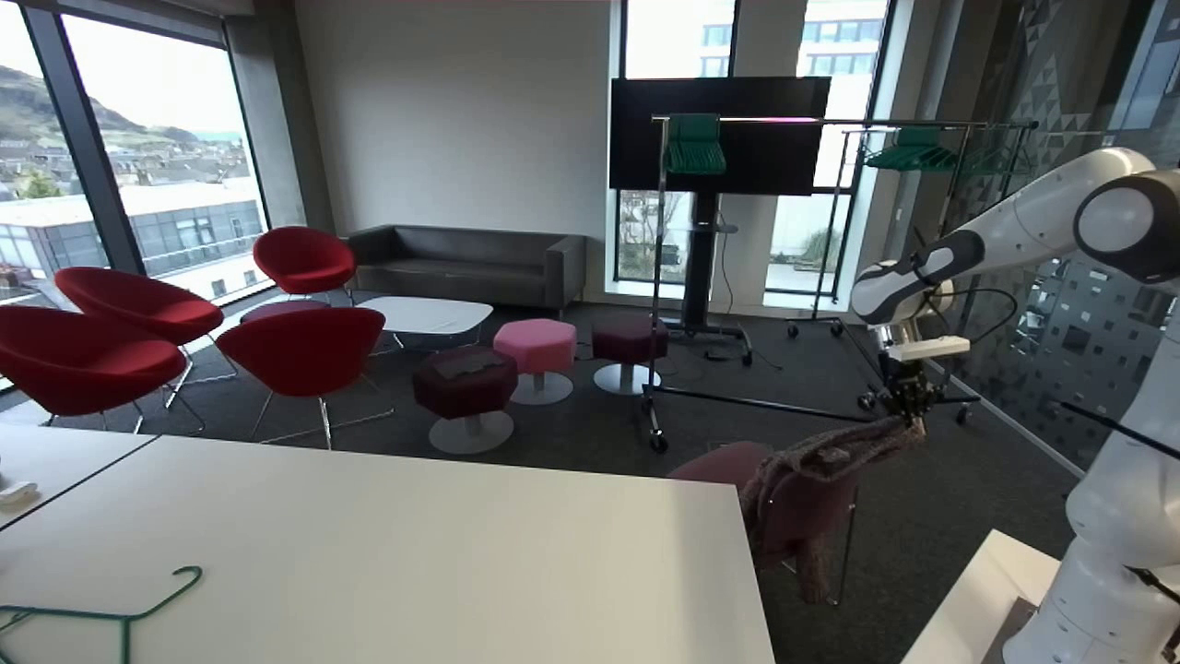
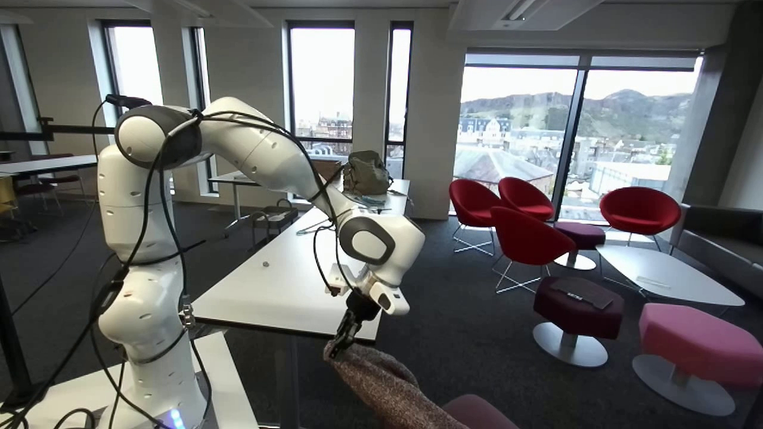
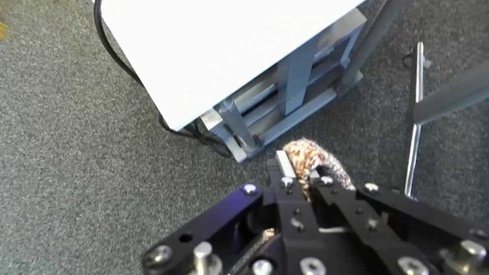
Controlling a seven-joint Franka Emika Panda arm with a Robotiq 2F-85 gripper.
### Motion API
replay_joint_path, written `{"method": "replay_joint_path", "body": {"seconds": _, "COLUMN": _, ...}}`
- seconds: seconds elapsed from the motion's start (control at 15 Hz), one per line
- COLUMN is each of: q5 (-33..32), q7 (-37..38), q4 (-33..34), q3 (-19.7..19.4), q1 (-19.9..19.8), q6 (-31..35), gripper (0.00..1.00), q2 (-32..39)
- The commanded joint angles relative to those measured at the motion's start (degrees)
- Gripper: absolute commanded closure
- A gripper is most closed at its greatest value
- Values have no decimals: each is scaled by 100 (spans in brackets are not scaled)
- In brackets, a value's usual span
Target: Put the cloth on the pick chair
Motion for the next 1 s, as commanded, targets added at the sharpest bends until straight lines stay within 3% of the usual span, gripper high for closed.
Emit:
{"method": "replay_joint_path", "body": {"seconds": 0.0, "q5": -100, "q7": -364, "q4": -353, "q3": -93, "q1": -57, "q6": -401, "gripper": 99, "q2": 149}}
{"method": "replay_joint_path", "body": {"seconds": 0.33, "q5": -123, "q7": -480, "q4": -339, "q3": -167, "q1": -122, "q6": -608, "gripper": 99, "q2": 832}}
{"method": "replay_joint_path", "body": {"seconds": 0.93, "q5": 211, "q7": -463, "q4": 508, "q3": -158, "q1": -248, "q6": -994, "gripper": 99, "q2": 2340}}
